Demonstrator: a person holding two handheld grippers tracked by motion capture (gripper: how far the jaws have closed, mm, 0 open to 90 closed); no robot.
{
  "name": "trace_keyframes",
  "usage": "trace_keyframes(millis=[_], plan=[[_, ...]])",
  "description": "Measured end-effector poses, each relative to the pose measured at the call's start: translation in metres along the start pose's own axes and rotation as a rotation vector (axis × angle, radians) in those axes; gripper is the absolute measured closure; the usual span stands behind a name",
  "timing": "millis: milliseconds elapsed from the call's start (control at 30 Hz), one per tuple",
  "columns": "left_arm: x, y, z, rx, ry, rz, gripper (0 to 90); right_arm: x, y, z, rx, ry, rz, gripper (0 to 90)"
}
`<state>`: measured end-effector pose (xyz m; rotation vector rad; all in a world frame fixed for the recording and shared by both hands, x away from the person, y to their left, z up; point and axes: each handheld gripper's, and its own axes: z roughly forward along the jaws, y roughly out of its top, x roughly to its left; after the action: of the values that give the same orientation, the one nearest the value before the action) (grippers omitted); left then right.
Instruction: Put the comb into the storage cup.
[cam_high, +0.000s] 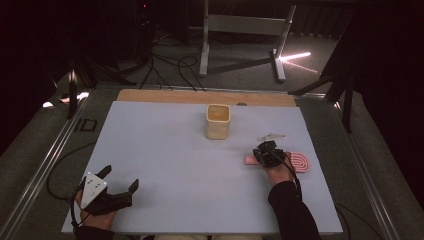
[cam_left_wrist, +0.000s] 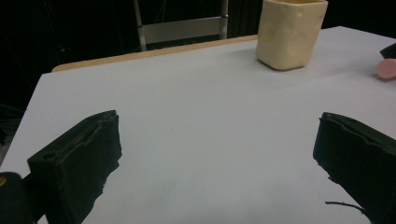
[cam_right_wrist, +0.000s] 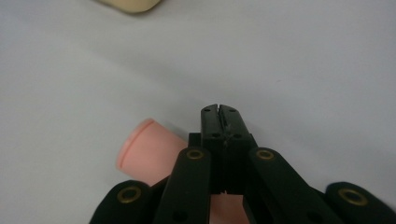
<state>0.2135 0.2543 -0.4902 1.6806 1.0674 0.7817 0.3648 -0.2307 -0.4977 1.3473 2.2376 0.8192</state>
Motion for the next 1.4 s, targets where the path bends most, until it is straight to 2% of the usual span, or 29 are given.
trace_keyframes(millis=[267,467,700,767,833,967,1200,1400], plan=[[0.0,0.0,-0.001,-0.001,0.0,0.001,1.6,0.015,-0.006,-0.017,0.029,0.045,-0.072,90.0],[0.0,0.0,-0.001,-0.002,0.001,0.002,1.6,0.018,-0.017,-0.03,0.036,0.059,-0.081,90.0],[-0.001,0.0,0.0,0.0,0.001,0.003,1.6,0.01,-0.046,-0.042,0.036,0.071,-0.04,90.0],[-0.001,0.0,0.0,0.001,0.002,0.002,1.6,0.008,-0.049,-0.045,0.036,0.067,-0.032,90.0],[-0.001,0.0,0.001,0.005,0.003,0.004,1.7,0.002,-0.061,-0.052,0.029,0.057,-0.016,90.0],[-0.002,-0.001,0.001,0.008,0.002,0.006,1.7,-0.007,-0.073,-0.061,0.013,0.048,0.016,90.0],[-0.002,0.0,0.001,0.01,0.005,0.012,1.7,-0.019,-0.081,-0.071,-0.011,0.036,0.058,90.0],[-0.003,0.0,0.001,0.008,0.004,0.015,1.7,-0.019,-0.084,-0.07,-0.019,0.046,0.068,89.7]])
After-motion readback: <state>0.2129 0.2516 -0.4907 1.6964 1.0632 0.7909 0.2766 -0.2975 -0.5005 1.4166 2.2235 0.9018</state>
